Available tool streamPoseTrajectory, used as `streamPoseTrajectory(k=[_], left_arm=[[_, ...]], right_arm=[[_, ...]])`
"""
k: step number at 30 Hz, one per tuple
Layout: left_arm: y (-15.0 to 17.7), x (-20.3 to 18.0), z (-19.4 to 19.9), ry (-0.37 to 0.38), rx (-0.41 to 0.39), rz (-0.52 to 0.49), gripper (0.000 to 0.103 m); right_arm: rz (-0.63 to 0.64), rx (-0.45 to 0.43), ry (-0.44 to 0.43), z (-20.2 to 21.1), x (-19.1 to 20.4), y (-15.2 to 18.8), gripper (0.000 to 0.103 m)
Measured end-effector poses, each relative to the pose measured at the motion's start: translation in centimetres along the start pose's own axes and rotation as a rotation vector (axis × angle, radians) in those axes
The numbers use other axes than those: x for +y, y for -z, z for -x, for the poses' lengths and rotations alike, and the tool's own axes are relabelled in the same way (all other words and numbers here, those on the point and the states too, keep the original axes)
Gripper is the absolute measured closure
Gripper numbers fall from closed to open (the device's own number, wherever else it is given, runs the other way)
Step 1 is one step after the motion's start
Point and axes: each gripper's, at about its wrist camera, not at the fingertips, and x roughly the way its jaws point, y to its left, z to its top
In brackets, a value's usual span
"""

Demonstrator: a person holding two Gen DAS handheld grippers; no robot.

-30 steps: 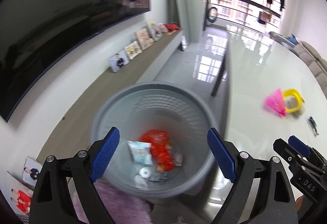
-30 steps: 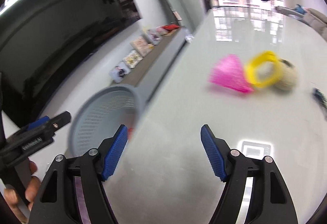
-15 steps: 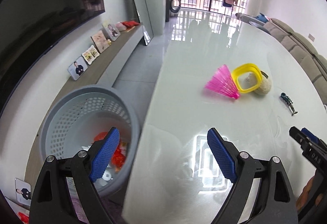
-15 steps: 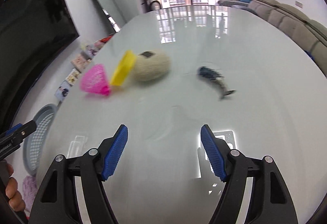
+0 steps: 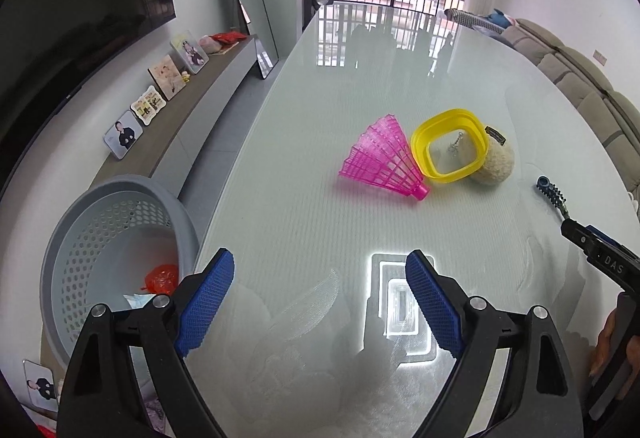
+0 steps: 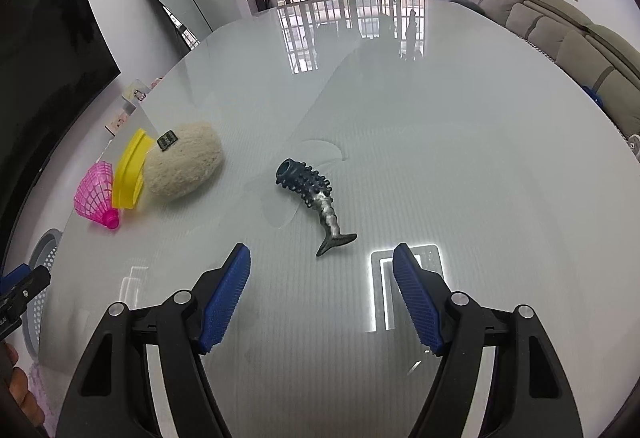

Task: Collect trash
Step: 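Move both open grippers from the basket toward the toy fish on the table, then lower the left gripper onto the pink shuttlecock and grasp it while the right holds the fish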

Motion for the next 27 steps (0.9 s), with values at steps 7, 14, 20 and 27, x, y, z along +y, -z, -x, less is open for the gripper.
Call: streamPoseTrajectory(k=[7,14,20,27], left_arm=[[-0.9,-0.8,-1.3,-0.004,0.011,0.004,0.017],[-1.7,-1.4,-2.3,-0.006,0.013,0.009,0.017],[-2.4,-2.4,-2.9,-0.001,0.011,0.007,0.017],[-2.3,-3.2,-3.5,0.013,0.023,0.002,0.016]], right_arm=[[0.061,0.000,0.059,-1.1,0.7,-1.4,0.032],[0.091,0.017,0.076,-1.9,1.7,-1.5,0.039],[0.101,0.007,0.081,-2.1,1.8,-2.0,0.057],[0.125,-0.007,0.083,-2.1,2.4,-2.0,0.085]])
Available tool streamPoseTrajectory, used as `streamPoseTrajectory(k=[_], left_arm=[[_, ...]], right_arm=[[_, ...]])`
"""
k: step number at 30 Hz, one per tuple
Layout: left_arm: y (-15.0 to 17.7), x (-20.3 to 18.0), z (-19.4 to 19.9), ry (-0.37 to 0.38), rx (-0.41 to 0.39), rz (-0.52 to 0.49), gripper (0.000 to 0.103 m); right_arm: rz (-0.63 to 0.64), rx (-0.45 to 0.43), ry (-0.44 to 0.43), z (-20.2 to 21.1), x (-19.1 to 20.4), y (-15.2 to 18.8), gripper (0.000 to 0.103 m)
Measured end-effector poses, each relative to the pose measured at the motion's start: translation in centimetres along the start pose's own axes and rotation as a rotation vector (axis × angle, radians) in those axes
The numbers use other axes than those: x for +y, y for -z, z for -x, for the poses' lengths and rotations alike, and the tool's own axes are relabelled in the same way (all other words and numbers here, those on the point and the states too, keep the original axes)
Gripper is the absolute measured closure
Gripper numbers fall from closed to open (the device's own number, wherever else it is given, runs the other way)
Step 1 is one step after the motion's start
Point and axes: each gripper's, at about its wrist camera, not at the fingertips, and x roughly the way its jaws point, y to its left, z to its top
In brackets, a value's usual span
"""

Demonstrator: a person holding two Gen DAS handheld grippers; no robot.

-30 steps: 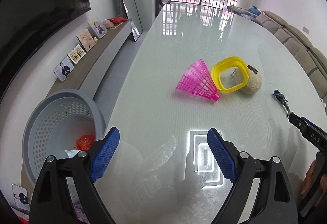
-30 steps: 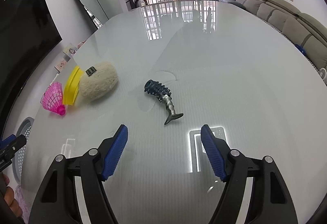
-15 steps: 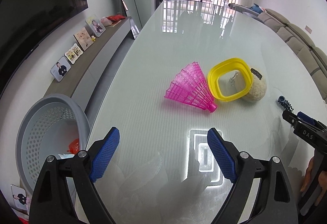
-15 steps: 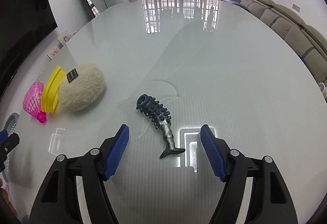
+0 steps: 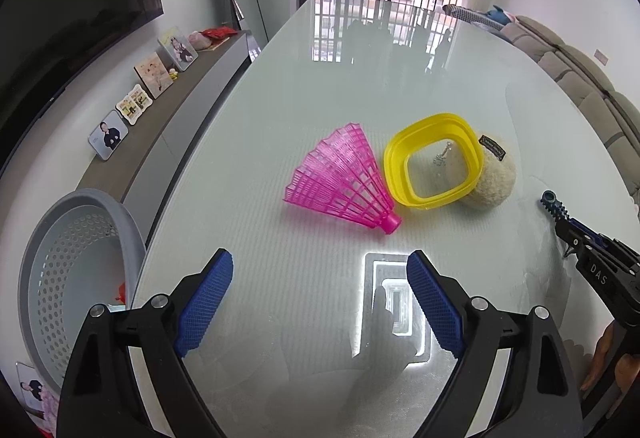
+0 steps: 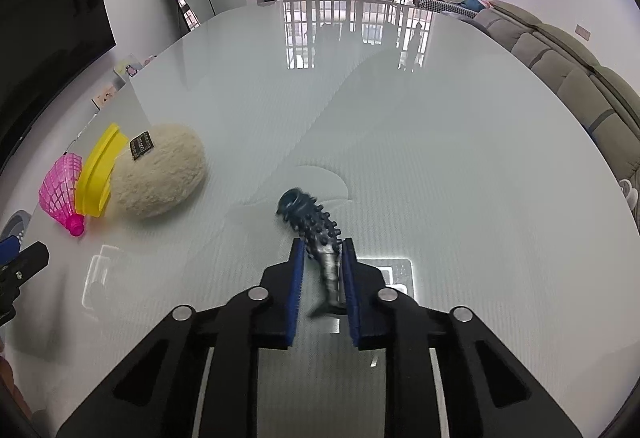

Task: Collect trash
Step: 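Lower the left gripper onto the pink shuttlecock and grasp it while the right holds the fish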

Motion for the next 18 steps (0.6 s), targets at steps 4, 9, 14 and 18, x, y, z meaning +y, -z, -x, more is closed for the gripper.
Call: streamPoseTrajectory(k=[4,9,14,18], left_arm=[[0.2,-0.4,-0.1,0.007,0.006,-0.006,0.016],[0.1,-0.6,-0.4,0.006,0.008,-0.016,0.016],[-0.6,-0.4,-1.7,0.006,0.027,-0.008,0.016],[-1.4,-0.4,-2.6,-0.007,0.030,0.001,0.016]], right_arm=[[-0.022,0.003,-0.050,0.2,-0.2,0.0,0.086],[-0.060,-0.007,-0.098,0.9,-1.1,0.1,0.086],[-0.068,-0.014,-0.118,1.5,-1.6,0.4,0.086],[-0.070,-0.022,-0.135,2.0,-1.6,0.5,0.086]])
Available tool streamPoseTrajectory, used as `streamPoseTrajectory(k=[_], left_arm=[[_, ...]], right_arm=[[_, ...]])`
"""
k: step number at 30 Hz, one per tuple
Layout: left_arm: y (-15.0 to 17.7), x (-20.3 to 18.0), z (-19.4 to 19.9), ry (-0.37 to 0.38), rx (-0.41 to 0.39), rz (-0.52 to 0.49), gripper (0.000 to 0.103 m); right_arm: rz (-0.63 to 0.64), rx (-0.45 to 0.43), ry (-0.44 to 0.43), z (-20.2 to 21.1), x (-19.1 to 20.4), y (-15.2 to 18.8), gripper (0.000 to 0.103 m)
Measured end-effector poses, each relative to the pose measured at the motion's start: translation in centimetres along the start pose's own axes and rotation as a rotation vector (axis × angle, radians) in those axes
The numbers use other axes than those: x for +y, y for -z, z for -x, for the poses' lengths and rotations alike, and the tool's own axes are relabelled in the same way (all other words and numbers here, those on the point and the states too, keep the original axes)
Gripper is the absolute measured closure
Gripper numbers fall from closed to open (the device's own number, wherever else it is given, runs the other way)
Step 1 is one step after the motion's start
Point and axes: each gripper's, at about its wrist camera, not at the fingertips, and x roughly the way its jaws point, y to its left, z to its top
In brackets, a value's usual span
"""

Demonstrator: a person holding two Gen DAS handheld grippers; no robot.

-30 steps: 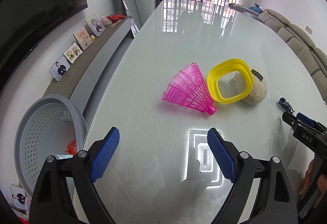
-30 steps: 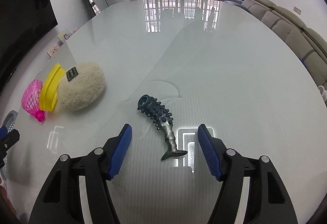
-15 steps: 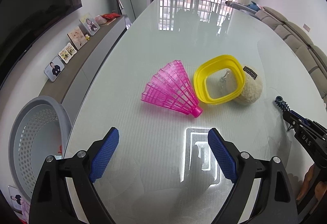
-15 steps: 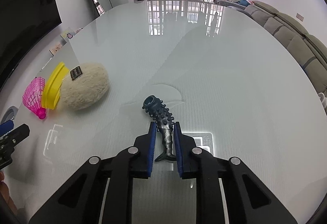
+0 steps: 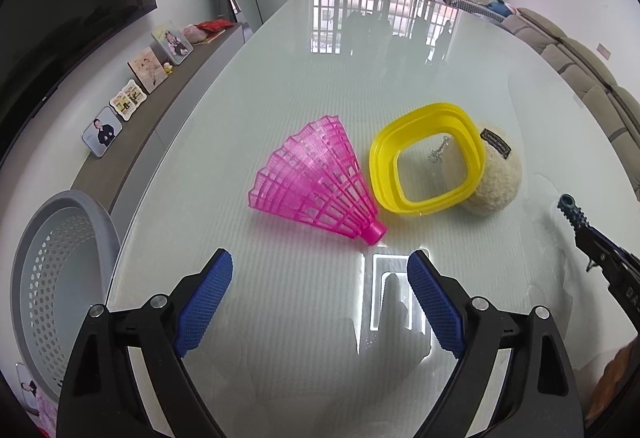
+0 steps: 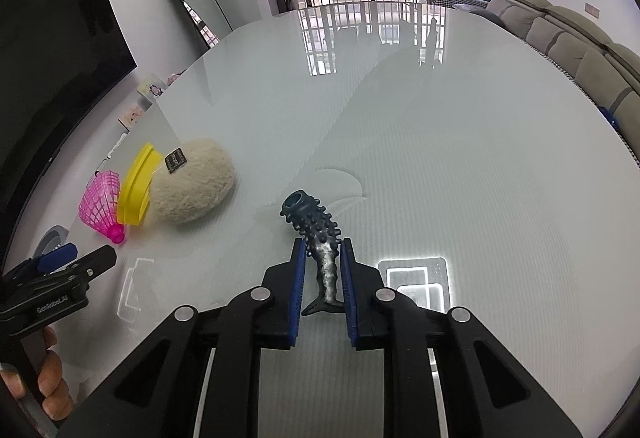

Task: Collect trash
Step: 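Lower the left gripper onto the pink shuttlecock and grasp it while the right holds the fish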

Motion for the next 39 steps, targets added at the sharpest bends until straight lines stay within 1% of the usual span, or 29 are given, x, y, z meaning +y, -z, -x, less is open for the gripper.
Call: streamPoseTrajectory(k=[9,14,21,24,30,35,37,39], left_arm=[[-0.9,0.1,-1.8,-0.028,0.026,0.027,0.016],[-1.0,1.6,-1.6,-0.048,0.019,0.057,0.016],[-0.8,4.3,-1.1,-0.096,0.009,0.107,0.016],[-0.8,4.9,-0.8,-0.104,0.003,0.113,0.016],[-1.2,4.2,-0.8,-0.093,-0.008,0.095,0.016],[-2.4,3.7,-1.5,-0.111,-0.022,0.075,0.016],[-2.7,3.7,-1.6,-0.111,-0.027,0.076,0.019],[-2.6,3.7,-1.4,-0.090,-0.030,0.079,0.037]], right_arm=[[0.001,-0.008,-0.015,0.7,-0.4,0.2,0.086],[0.005,-0.006,-0.017,0.8,-0.5,0.2,0.086],[0.007,-0.005,-0.016,0.7,-0.5,0.1,0.086],[0.006,-0.005,-0.016,0.7,-0.5,0.1,0.086],[0.006,-0.005,-0.017,0.7,-0.5,0.2,0.086],[0.005,-0.004,-0.017,0.8,-0.5,0.2,0.086],[0.006,-0.004,-0.018,0.8,-0.4,0.2,0.086],[0.006,-0.004,-0.019,0.8,-0.4,0.2,0.086]])
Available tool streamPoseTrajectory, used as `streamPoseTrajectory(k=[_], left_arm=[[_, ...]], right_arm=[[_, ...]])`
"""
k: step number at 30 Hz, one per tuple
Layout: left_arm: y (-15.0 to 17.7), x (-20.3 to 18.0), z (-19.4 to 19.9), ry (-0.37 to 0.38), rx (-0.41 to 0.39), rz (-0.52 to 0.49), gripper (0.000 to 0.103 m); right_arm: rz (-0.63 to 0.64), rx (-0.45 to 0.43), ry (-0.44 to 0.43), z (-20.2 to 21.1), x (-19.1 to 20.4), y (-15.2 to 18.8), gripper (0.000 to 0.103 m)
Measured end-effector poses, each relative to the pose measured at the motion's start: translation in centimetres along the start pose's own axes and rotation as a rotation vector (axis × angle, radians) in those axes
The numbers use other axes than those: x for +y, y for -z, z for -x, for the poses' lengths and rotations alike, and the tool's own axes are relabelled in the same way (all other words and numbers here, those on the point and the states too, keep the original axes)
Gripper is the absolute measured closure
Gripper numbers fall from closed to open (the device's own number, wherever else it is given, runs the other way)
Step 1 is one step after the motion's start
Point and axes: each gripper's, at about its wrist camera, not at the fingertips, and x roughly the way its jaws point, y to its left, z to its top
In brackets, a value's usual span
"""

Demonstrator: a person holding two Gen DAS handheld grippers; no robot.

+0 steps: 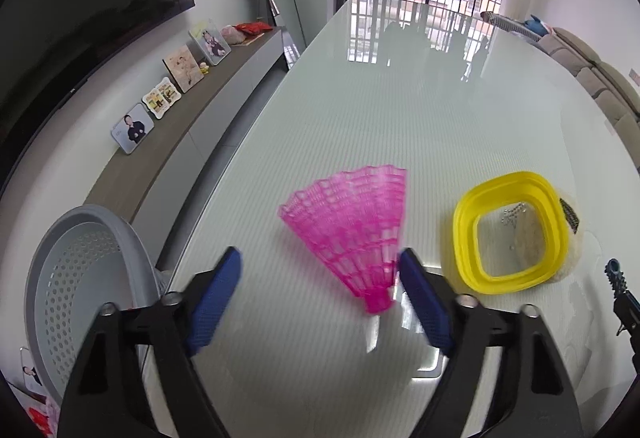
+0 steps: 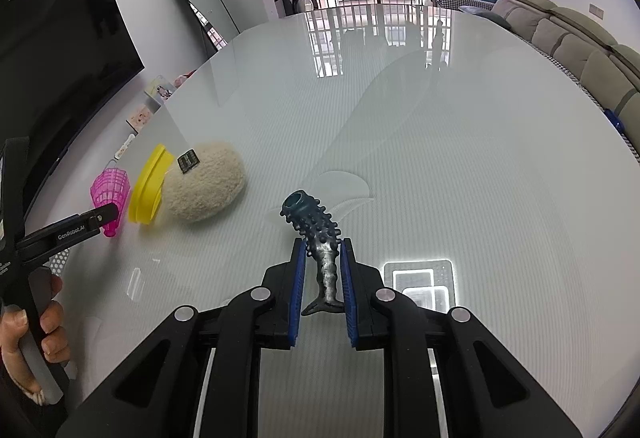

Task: Collect trash
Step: 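Lower the left gripper onto the pink shuttlecock and grasp it while the right holds the fish, then carry the fish and shuttlecock over the grey basket with both grippers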

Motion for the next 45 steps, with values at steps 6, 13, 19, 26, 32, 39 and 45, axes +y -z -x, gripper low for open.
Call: streamPoseTrajectory(k=[6,13,19,26,32,39,45], left_arm=[[0.6,-0.2,0.5,0.032,0.003,-0.009,0.074],[2.1,0.6,2.9,0.050,-0.013,-0.012,0.074],[3.7,2.3,5.4,0.079,-0.021,-0.008,0.074],[5.9,4.4,7.8,0.088,-0.037,-0.010,0.074],[7.2,7.5,8.6,0.068,-0.044,-0.007,0.074],[8.2,12.9,9.2,0.023,-0.059,0.039,0.074],[8.9,17.4,9.2,-0.024,-0.064,0.095,0.074]], right_arm=[[0.008,0.004,-0.006,-0.1,0.2,0.0,0.086],[-0.001,0.006,-0.012,0.3,0.2,-0.1,0.086],[0.015,-0.001,0.006,0.9,1.8,0.7,0.086],[0.003,0.003,-0.022,2.3,4.8,2.8,0.086],[0.009,0.027,-0.086,2.6,9.1,4.0,0.086],[0.087,0.042,-0.178,2.3,16.5,4.4,0.086],[0.210,0.058,-0.246,1.2,24.0,4.5,0.086]])
